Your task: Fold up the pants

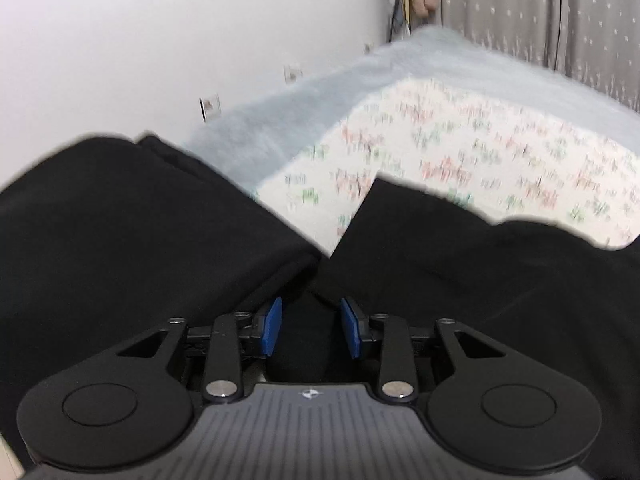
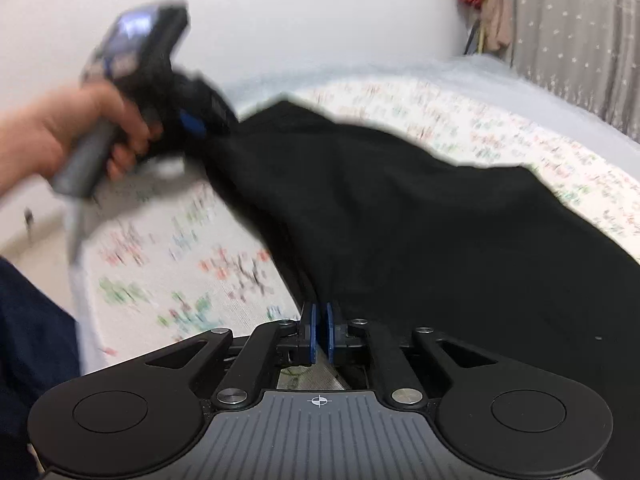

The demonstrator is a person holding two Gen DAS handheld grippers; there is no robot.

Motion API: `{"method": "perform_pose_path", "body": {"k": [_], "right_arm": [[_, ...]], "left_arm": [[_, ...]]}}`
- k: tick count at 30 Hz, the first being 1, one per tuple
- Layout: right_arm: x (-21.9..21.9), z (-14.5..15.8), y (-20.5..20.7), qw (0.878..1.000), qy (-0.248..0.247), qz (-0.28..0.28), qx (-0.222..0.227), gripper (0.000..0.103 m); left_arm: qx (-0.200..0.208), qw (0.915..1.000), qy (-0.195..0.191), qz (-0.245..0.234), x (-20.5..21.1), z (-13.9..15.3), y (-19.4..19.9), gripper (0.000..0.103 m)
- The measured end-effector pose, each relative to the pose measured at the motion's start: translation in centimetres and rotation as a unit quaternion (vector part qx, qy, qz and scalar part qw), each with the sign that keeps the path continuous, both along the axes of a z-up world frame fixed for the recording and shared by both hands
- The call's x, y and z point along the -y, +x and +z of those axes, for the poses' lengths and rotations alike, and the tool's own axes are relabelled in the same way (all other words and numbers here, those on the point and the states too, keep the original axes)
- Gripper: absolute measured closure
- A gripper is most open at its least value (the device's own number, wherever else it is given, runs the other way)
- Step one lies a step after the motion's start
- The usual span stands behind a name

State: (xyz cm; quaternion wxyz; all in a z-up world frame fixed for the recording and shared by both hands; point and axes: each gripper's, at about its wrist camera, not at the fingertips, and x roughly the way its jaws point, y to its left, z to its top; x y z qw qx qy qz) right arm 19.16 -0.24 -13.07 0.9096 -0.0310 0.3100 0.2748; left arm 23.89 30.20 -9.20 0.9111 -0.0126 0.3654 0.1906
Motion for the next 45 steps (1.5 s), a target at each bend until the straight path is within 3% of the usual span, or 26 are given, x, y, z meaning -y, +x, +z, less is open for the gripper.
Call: {"method": "perform_pose_path", "body": {"k": [2, 4, 8, 12, 16, 20, 24, 28, 34, 36, 40, 42, 44, 45], "right_arm": [[2.8, 0.5, -0.4, 0.998, 0.041, -0.042, -0.004, 0.093], [5.4, 0.0, -0.4, 0.994, 0.048, -0.096, -0.011, 0.089], [9.6, -2.4, 0.2, 0.982, 0.064, -0.171, -0.055, 0.086], [10.6, -4.2, -0.9, 0.98, 0.064, -0.178, -0.066, 0.087], [11.6, -3.7, -2.4, 0.983, 0.038, -0.166, -0.066, 0.087], [15.9, -3.6, -4.3, 0.98, 0.025, -0.184, -0.071, 0.087], [22.5, -4.4, -6.6, 0.966, 0.073, -0.235, -0.076, 0.093], [28.6, -4.9, -9.4, 0.939, 0.117, -0.315, -0.069, 0.093], [34.5, -5.2, -13.1, 0.907, 0.106, -0.404, -0.052, 0.093], [36.8, -5.1, -14.4, 0.891, 0.104, -0.44, -0.047, 0.096], [43.0, -4.9, -17.0, 0.828, 0.103, -0.549, -0.058, 0.098], [45.2, -3.8, -18.0, 0.793, 0.074, -0.6, -0.067, 0.097], [47.3, -2.4, -19.4, 0.759, 0.046, -0.646, -0.068, 0.077], [47.9, -1.8, -20.0, 0.749, 0.042, -0.658, -0.066, 0.077]], "left_arm": [[0.036, 0.9993, 0.003, -0.006, 0.8, 1.6, -1.5, 0.058], [0.069, 0.9968, 0.019, -0.034, 2.6, 2.8, -2.8, 0.054], [0.094, 0.9838, -0.015, -0.151, 7.5, 3.2, -4.1, 0.04], [0.035, 0.9691, -0.031, -0.242, 13.8, 0.0, -3.6, 0.04], [-0.06, 0.9647, 0.002, -0.256, 17.1, -4.1, -3.3, 0.04], [-0.065, 0.967, -0.001, -0.246, 16.4, -4.1, -3.8, 0.04], [-0.064, 0.9676, 0.009, -0.244, 16.3, -4.2, -4.1, 0.04], [-0.06, 0.9672, 0.027, -0.245, 16.5, -4.3, -4.8, 0.04], [-0.062, 0.9685, 0.026, -0.24, 16.9, -4.5, -4.2, 0.04], [-0.063, 0.9682, 0.034, -0.24, 17.8, -4.5, -4.2, 0.04], [-0.069, 0.9656, 0.045, -0.247, 18.1, -4.5, -3.9, 0.04], [-0.073, 0.965, 0.042, -0.248, 18.1, -4.3, -3.8, 0.039], [-0.074, 0.9646, 0.047, -0.249, 18.2, -4.0, -3.8, 0.039], [-0.07, 0.9643, 0.05, -0.25, 18.4, -3.9, -3.8, 0.039]]}}
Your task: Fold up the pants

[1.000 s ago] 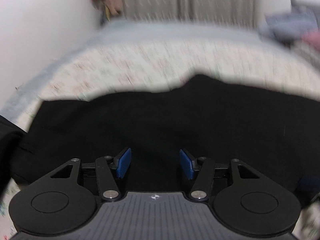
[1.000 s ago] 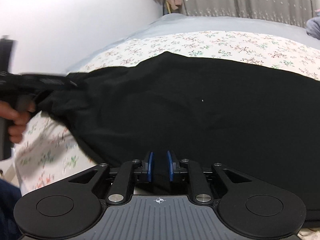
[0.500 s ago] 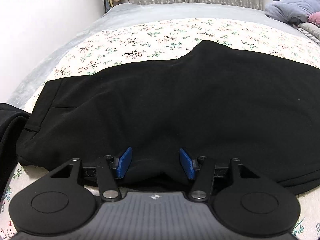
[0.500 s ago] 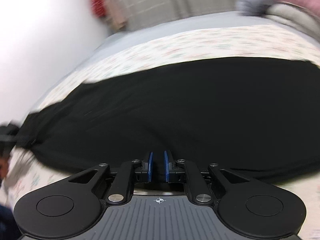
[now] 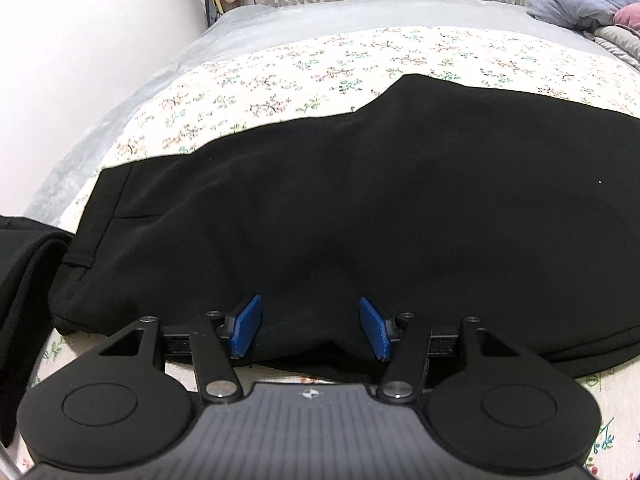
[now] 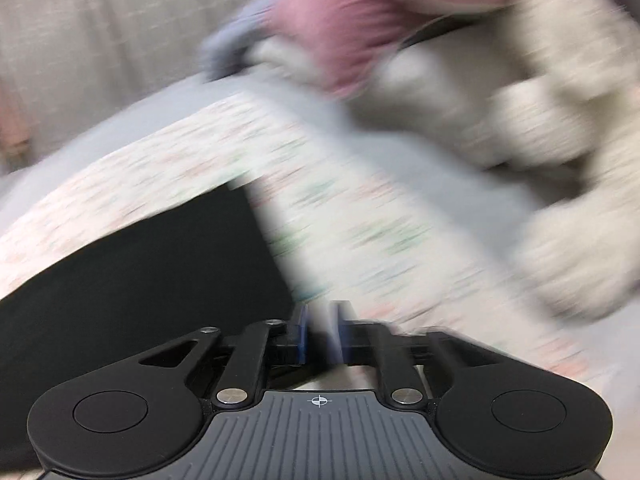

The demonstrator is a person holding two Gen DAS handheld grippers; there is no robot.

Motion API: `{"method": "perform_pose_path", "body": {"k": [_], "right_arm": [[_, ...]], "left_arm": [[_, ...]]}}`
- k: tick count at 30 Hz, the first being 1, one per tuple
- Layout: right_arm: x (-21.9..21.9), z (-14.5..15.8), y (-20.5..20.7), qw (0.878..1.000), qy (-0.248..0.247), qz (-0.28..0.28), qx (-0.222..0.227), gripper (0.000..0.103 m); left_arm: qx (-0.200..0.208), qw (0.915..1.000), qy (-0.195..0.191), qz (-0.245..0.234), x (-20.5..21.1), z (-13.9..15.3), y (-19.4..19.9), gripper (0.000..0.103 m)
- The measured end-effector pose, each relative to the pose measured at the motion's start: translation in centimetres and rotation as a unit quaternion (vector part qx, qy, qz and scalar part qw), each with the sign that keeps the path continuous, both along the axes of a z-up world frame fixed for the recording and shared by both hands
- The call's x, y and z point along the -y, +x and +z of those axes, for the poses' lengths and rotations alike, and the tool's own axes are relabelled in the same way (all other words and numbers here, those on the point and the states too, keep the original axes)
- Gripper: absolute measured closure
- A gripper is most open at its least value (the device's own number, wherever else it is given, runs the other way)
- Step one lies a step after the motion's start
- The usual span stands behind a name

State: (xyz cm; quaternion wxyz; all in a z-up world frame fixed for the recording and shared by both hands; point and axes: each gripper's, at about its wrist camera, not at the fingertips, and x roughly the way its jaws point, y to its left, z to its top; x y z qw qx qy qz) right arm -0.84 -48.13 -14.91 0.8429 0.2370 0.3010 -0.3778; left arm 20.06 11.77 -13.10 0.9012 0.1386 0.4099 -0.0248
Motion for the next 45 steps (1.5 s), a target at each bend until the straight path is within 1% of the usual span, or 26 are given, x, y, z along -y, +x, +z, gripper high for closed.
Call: {"method": "perform_pose_path", "body": {"k": [1, 2, 4, 5, 7, 8, 10, 11, 12, 14, 17, 18, 19, 22, 24, 26, 27, 28, 29, 33, 36, 38, 41, 42, 44, 45], "right_arm": [[0.8, 0.3, -0.7, 1.0, 0.012, 0.002, 0.011, 0.077], [1.5, 0.4, -1.4, 0.999, 0.04, 0.015, 0.029, 0.077], [2.5, 0.0, -1.7, 0.994, 0.089, 0.043, 0.05, 0.064], [2.9, -0.3, -1.5, 0.992, 0.105, 0.055, 0.05, 0.053], [3.1, -1.1, -1.5, 0.986, 0.143, 0.062, 0.061, 0.051], [3.5, -1.7, -1.6, 0.979, 0.179, 0.059, 0.076, 0.051], [3.7, -2.8, -2.4, 0.956, 0.264, 0.044, 0.124, 0.051], [3.4, -3.0, -3.0, 0.948, 0.284, 0.039, 0.137, 0.051], [3.0, -3.0, -3.3, 0.946, 0.291, 0.036, 0.141, 0.051], [2.7, -3.0, -3.4, 0.947, 0.288, 0.03, 0.139, 0.051], [2.9, -3.4, -3.8, 0.942, 0.296, 0.01, 0.159, 0.053], [3.0, -3.5, -3.7, 0.943, 0.293, 0.006, 0.158, 0.059], [3.1, -3.4, -3.4, 0.946, 0.285, 0.002, 0.155, 0.061], [3.1, -3.7, -2.4, 0.948, 0.283, -0.002, 0.147, 0.061], [2.5, -3.7, -1.5, 0.956, 0.265, -0.003, 0.126, 0.06], [1.8, -3.5, -0.7, 0.963, 0.24, -0.002, 0.119, 0.058], [1.6, -3.4, -0.5, 0.966, 0.231, -0.004, 0.117, 0.071], [1.4, -3.4, -0.4, 0.969, 0.218, -0.007, 0.114, 0.087], [1.4, -3.5, -0.2, 0.969, 0.217, -0.007, 0.116, 0.092], [0.4, -2.0, -0.5, 0.981, 0.162, 0.011, 0.109, 0.095], [0.8, -1.7, -1.7, 0.981, 0.155, 0.001, 0.112, 0.099], [1.3, -2.2, -2.1, 0.983, 0.156, -0.009, 0.101, 0.1], [0.8, -2.2, -2.0, 0.985, 0.146, 0.012, 0.096, 0.099], [0.8, -2.4, -2.0, 0.983, 0.154, 0.02, 0.098, 0.097], [1.6, -3.1, -2.6, 0.973, 0.196, 0.012, 0.118, 0.09], [2.2, -3.4, -3.2, 0.965, 0.222, -0.002, 0.138, 0.082]], "left_arm": [[0.006, 1.0, 0.003, -0.004, 0.3, 0.3, -0.2, 0.039], [0.013, 0.9999, 0.004, -0.011, 0.5, 0.5, -0.4, 0.039], [0.03, 0.9994, -0.004, -0.02, 1.0, 1.2, -0.6, 0.039], [0.037, 0.999, -0.011, -0.023, 1.3, 1.6, -0.7, 0.039], [0.05, 0.9978, -0.033, -0.028, 1.4, 2.3, -0.6, 0.037], [0.055, 0.997, -0.045, -0.032, 1.7, 2.7, -0.5, 0.036], [0.056, 0.9954, -0.065, -0.043, 2.4, 3.0, -0.6, 0.036], [0.053, 0.9944, -0.074, -0.053, 3.1, 3.0, -0.6, 0.036], [0.05, 0.9935, -0.08, -0.063, 3.7, 2.9, -0.6, 0.036], [0.042, 0.9916, -0.086, -0.087, 5.3, 2.5, -0.6, 0.036], [0.034, 0.9897, -0.075, -0.116, 7.8, 1.5, -1.2, 0.036], [0.034, 0.9887, -0.069, -0.128, 8.7, 1.3, -1.5, 0.036], [0.037, 0.9877, -0.063, -0.138, 9.3, 1.0, -1.7, 0.036], [0.036, 0.984, -0.059, -0.164, 11.0, 0.4, -2.4, 0.034], [0.03, 0.982, -0.06, -0.176, 12.0, -0.1, -2.6, 0.033], [0.017, 0.9803, -0.068, -0.185, 13.1, -0.6, -2.9, 0.033], [0.007, 0.9794, -0.078, -0.186, 13.5, -0.9, -3.0, 0.033], [0.0, 0.9785, -0.09, -0.185, 13.8, -1.2, -3.1, 0.033], [-0.003, 0.9773, -0.1, -0.187, 14.2, -1.2, -3.4, 0.033], [-0.018, 0.9679, -0.128, -0.216, 15.2, -0.8, -4.6, 0.033], [-0.017, 0.9634, -0.122, -0.238, 15.9, -1.0, -5.6, 0.033], [-0.014, 0.962, -0.117, -0.246, 16.1, -1.1, -5.9, 0.031], [-0.014, 0.9621, -0.117, -0.246, 15.9, -1.0, -5.6, 0.03], [-0.015, 0.9623, -0.119, -0.244, 15.8, -0.9, -5.5, 0.03], [-0.015, 0.9631, -0.117, -0.242, 15.5, -0.8, -5.1, 0.03], [-0.012, 0.9647, -0.11, -0.239, 15.6, -0.7, -5.1, 0.03]]}}
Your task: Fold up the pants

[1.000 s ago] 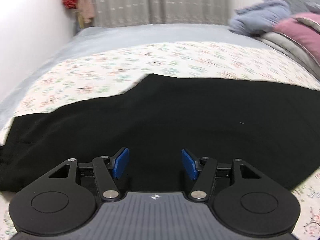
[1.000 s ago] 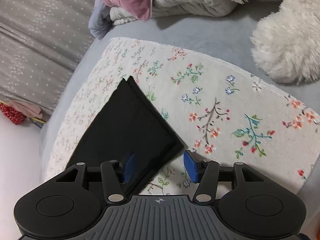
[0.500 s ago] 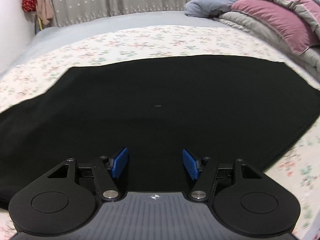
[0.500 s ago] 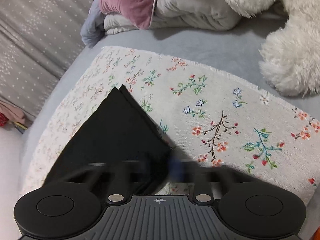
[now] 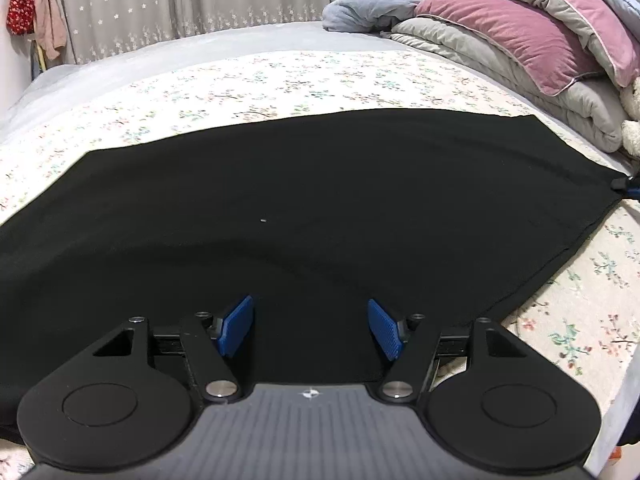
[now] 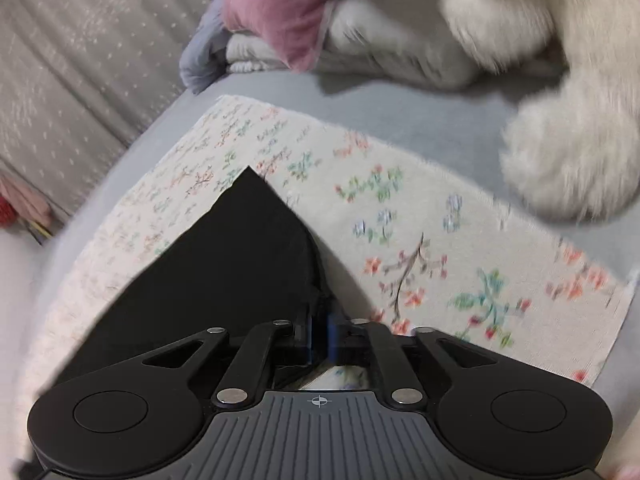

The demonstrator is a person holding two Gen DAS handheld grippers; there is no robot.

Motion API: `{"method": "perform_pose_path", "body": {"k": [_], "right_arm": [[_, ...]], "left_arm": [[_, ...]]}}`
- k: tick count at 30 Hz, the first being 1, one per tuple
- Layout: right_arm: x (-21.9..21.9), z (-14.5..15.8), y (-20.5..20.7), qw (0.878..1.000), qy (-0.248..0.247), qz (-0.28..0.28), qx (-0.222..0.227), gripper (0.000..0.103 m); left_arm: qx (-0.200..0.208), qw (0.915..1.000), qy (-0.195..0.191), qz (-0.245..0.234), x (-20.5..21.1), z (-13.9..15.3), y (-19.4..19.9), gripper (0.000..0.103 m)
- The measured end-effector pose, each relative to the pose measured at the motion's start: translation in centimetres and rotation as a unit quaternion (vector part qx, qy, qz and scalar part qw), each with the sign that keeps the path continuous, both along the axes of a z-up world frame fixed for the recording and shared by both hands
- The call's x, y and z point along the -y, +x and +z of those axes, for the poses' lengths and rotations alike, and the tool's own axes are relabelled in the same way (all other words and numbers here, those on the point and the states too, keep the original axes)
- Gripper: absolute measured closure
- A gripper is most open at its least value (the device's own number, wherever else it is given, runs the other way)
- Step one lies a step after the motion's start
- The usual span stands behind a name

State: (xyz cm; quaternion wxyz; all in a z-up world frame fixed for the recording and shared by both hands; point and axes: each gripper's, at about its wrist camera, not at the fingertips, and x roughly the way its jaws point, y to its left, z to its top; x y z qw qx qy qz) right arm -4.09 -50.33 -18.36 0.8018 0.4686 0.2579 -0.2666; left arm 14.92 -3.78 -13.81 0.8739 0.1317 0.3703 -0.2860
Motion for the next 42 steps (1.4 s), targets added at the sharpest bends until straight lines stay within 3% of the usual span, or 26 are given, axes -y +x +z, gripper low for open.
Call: {"method": "perform_pose_path", "body": {"k": [1, 2, 3, 7, 12, 17, 22, 23, 26, 28, 33, 38, 40, 42], "right_arm": [[0.6, -0.4, -0.7, 0.999, 0.029, -0.016, 0.02, 0.073], [0.9, -0.7, -1.1, 0.997, 0.053, -0.029, 0.038, 0.055], [1.2, -1.0, -1.6, 0.995, 0.074, -0.032, 0.058, 0.05], [0.1, -0.8, -1.1, 0.997, 0.064, -0.006, 0.046, 0.05], [-0.2, -0.8, -0.5, 0.997, 0.067, -0.005, 0.039, 0.05], [-1.4, -0.7, 0.7, 0.999, 0.045, 0.003, 0.024, 0.046], [-2.0, -0.8, 1.0, 0.998, 0.039, -0.009, 0.037, 0.036], [-1.9, -0.9, 1.0, 0.998, 0.044, -0.015, 0.043, 0.036], [-2.0, -1.2, 1.1, 0.997, 0.047, -0.024, 0.054, 0.036], [-2.1, -1.2, 1.3, 0.997, 0.043, -0.027, 0.056, 0.036], [-2.3, -1.2, 1.6, 0.998, 0.031, -0.028, 0.055, 0.036], [-2.6, -1.1, 2.0, 0.998, 0.015, -0.025, 0.048, 0.036], [-2.8, -1.0, 2.1, 0.999, 0.011, -0.025, 0.045, 0.036], [-2.7, -1.1, 2.0, 0.998, 0.014, -0.028, 0.046, 0.036]], "left_arm": [[0.006, 0.9999, 0.007, 0.004, 0.0, 0.1, 0.0, 0.029], [0.012, 0.9998, 0.013, 0.009, -0.2, 0.3, 0.2, 0.029], [0.019, 0.9995, 0.019, 0.016, -0.8, 0.5, 0.3, 0.029], [0.031, 0.9953, 0.0, 0.092, -5.7, 1.9, 2.2, 0.029], [0.006, 0.9755, -0.049, 0.214, -14.3, 3.0, 6.0, 0.029], [-0.017, 0.9508, -0.045, 0.306, -20.8, 2.4, 10.2, 0.029], [-0.022, 0.9236, 0.007, 0.383, -26.9, 0.9, 13.7, 0.028], [-0.017, 0.9211, 0.015, 0.389, -27.7, 0.5, 14.2, 0.027], [-0.004, 0.9267, 0.023, 0.375, -28.2, 0.5, 14.4, 0.02], [-0.002, 0.9245, 0.024, 0.38, -28.3, 1.1, 14.3, 0.021], [0.017, 0.9014, -0.074, 0.426, -31.8, 4.3, 12.4, 0.021], [0.017, 0.867, -0.115, 0.484, -35.8, 5.4, 12.1, 0.021], [0.005, 0.8631, -0.131, 0.488, -36.5, 4.8, 13.0, 0.021], [0.005, 0.8687, -0.106, 0.484, -35.6, 4.2, 14.4, 0.021]]}}
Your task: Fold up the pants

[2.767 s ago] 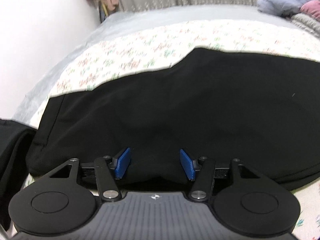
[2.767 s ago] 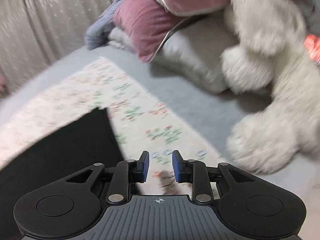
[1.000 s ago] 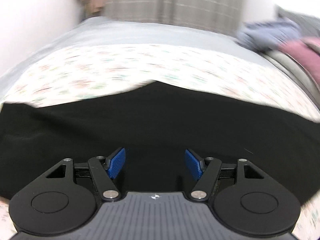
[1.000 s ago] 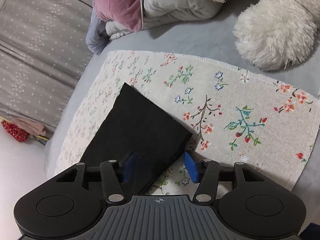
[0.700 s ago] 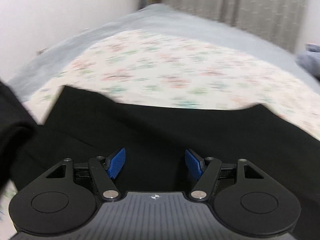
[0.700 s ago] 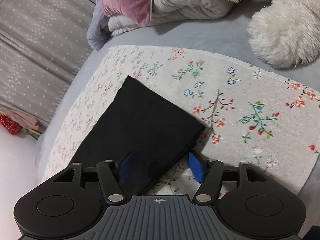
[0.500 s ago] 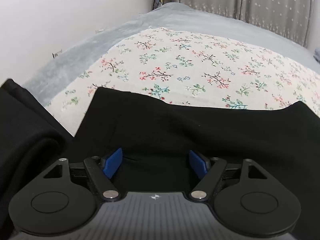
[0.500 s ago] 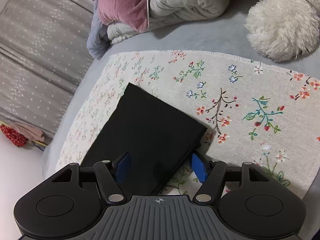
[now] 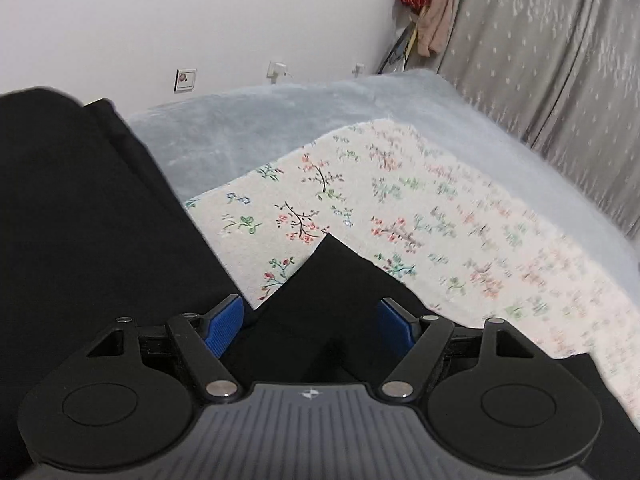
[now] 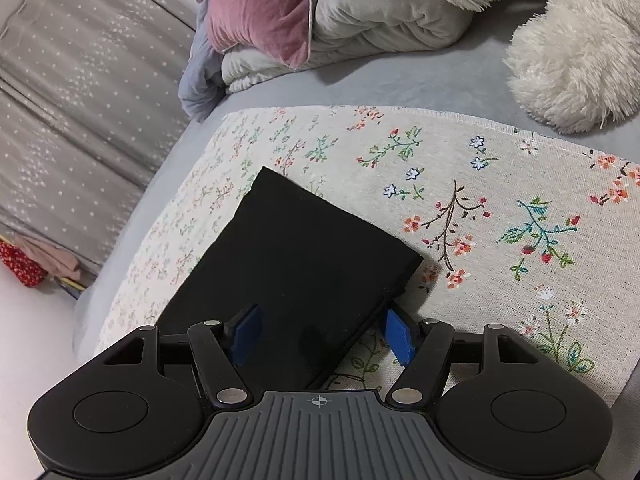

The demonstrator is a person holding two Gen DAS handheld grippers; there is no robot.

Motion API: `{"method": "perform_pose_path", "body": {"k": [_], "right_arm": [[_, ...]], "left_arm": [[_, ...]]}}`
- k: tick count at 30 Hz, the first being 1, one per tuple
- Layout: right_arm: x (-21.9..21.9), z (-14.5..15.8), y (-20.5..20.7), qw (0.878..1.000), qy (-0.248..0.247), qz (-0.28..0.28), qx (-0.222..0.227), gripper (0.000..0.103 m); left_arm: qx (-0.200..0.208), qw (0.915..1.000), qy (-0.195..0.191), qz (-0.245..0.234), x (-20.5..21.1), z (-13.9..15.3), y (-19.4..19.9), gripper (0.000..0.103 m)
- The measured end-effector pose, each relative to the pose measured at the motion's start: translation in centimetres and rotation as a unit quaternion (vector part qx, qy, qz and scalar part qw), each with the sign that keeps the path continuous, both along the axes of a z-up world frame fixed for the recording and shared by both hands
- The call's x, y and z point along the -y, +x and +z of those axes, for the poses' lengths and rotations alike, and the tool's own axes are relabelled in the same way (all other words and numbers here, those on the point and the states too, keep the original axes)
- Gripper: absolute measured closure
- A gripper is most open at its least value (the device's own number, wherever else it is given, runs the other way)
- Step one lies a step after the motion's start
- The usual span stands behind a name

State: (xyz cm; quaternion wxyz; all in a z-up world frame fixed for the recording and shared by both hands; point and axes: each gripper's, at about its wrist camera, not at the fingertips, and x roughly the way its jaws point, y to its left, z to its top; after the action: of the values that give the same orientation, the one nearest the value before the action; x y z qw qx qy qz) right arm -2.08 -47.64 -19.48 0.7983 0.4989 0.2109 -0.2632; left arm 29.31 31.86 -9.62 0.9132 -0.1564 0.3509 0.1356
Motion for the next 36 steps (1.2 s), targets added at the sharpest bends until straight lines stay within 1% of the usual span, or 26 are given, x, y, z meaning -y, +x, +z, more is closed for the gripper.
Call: {"method": "perform_pose_path", "body": {"k": [2, 3, 5, 7, 8, 9, 10, 11, 12, 13, 14, 16, 19, 20, 21, 22, 23, 25, 26, 27, 28, 29, 30, 32, 34, 36], "right_arm": [[0.0, -0.1, 0.0, 1.0, 0.003, -0.004, 0.002, 0.036], [0.0, -0.1, 0.1, 1.0, 0.001, -0.004, 0.003, 0.036], [-0.1, -0.1, 0.2, 1.0, -0.005, -0.003, 0.003, 0.036], [-0.1, -0.2, 0.3, 1.0, -0.01, -0.003, 0.004, 0.036], [-0.2, -0.2, 0.4, 1.0, -0.013, -0.003, 0.005, 0.036], [-0.2, -0.2, 0.4, 1.0, -0.014, -0.004, 0.006, 0.036], [-0.2, -0.3, 0.4, 1.0, -0.014, -0.006, 0.008, 0.036], [-0.3, -0.3, 0.4, 1.0, -0.014, -0.009, 0.011, 0.037], [-0.3, -0.4, 0.4, 1.0, -0.015, -0.01, 0.012, 0.037], [-0.4, -0.4, 0.4, 1.0, -0.017, -0.012, 0.013, 0.038], [-0.4, -0.4, 0.4, 1.0, -0.018, -0.013, 0.014, 0.039], [-0.3, -0.5, 0.4, 1.0, -0.016, -0.018, 0.016, 0.043], [-0.1, -0.7, 0.2, 0.999, -0.005, -0.024, 0.028, 0.043], [-0.1, -0.7, 0.2, 0.999, -0.003, -0.026, 0.031, 0.043], [-0.1, -0.8, 0.3, 0.999, -0.003, -0.029, 0.033, 0.043], [-0.2, -0.8, 0.3, 0.999, -0.002, -0.032, 0.034, 0.043], [-0.3, -0.8, 0.3, 0.999, -0.003, -0.034, 0.035, 0.043], [-0.4, -0.8, 0.4, 0.999, -0.006, -0.036, 0.033, 0.043], [-0.4, -0.8, 0.5, 0.999, -0.009, -0.036, 0.032, 0.047], [-0.4, -0.7, 0.6, 0.999, -0.012, -0.036, 0.028, 0.069], [-0.3, -1.0, 0.7, 0.999, -0.006, -0.033, 0.026, 0.083], [0.0, -1.5, 0.8, 0.999, 0.015, -0.03, 0.03, 0.094], [0.1, -1.8, 0.9, 0.999, 0.024, -0.033, 0.034, 0.094], [-0.1, -1.4, 1.1, 0.999, 0.009, -0.028, 0.029, 0.095], [-0.4, -1.0, 1.3, 0.999, 0.004, -0.023, 0.032, 0.095], [-0.4, -0.8, 1.3, 0.999, 0.007, -0.026, 0.036, 0.095]], "left_arm": [[-0.018, 0.9986, 0.049, -0.008, 1.3, -0.6, 1.3, 0.021], [-0.023, 0.9977, 0.064, -0.008, 1.7, -0.9, 1.9, 0.021], [-0.026, 0.9968, 0.075, -0.001, 1.9, -1.5, 2.9, 0.021], [-0.031, 0.9956, 0.088, 0.003, 2.0, -2.2, 3.6, 0.032], [-0.031, 0.9952, 0.093, 0.004, 2.1, -2.5, 3.8, 0.043], [-0.029, 0.9948, 0.097, 0.003, 2.2, -2.5, 3.9, 0.058], [-0.025, 0.995, 0.097, -0.004, 2.4, -2.5, 4.0, 0.066], [-0.022, 0.9947, 0.099, -0.009, 2.6, -2.4, 4.2, 0.08], [-0.02, 0.9932, 0.114, -0.009, 3.0, -2.3, 4.3, 0.085], [-0.016, 0.9912, 0.131, -0.009, 3.3, -2.0, 4.3, 0.086], [-0.011, 0.991, 0.133, -0.009, 3.4, -1.9, 4.3, 0.087], [-0.003, 0.9926, 0.121, -0.008, 2.9, -2.1, 4.2, 0.087], [-0.001, 0.9924, 0.123, -0.011, 2.8, -2.5, 4.0, 0.084], [-0.001, 0.9926, 0.121, -0.01, 2.8, -2.5, 3.9, 0.076], [-0.003, 0.9925, 0.122, -0.005, 2.7, -2.4, 3.9, 0.063], [-0.006, 0.9924, 0.123, 0.003, 2.6, -2.3, 3.9, 0.055], [-0.008, 0.9923, 0.123, 0.012, 2.5, -1.9, 3.7, 0.041], [0.003, 0.993, 0.116, 0.019, 2.3, -1.0, 3.1, 0.039], [0.011, 0.9939, 0.108, 0.019, 2.4, -0.3, 2.7, 0.039], [0.017, 0.9945, 0.102, 0.018, 2.6, 0.3, 2.4, 0.039], [0.023, 0.9948, 0.098, 0.014, 2.9, 1.0, 2.0, 0.039], [0.03, 0.9949, 0.096, 0.008, 3.5, 1.8, 1.6, 0.039], [0.035, 0.9948, 0.096, 0.001, 4.3, 2.4, 1.2, 0.038], [0.044, 0.9943, 0.093, -0.027, 6.3, 3.5, 0.2, 0.035], [0.056, 0.9928, 0.08, -0.07, 8.8, 4.3, -1.0, 0.034], [0.057, 0.989, 0.071, -0.116, 12.1, 4.6, -2.3, 0.034]]}}
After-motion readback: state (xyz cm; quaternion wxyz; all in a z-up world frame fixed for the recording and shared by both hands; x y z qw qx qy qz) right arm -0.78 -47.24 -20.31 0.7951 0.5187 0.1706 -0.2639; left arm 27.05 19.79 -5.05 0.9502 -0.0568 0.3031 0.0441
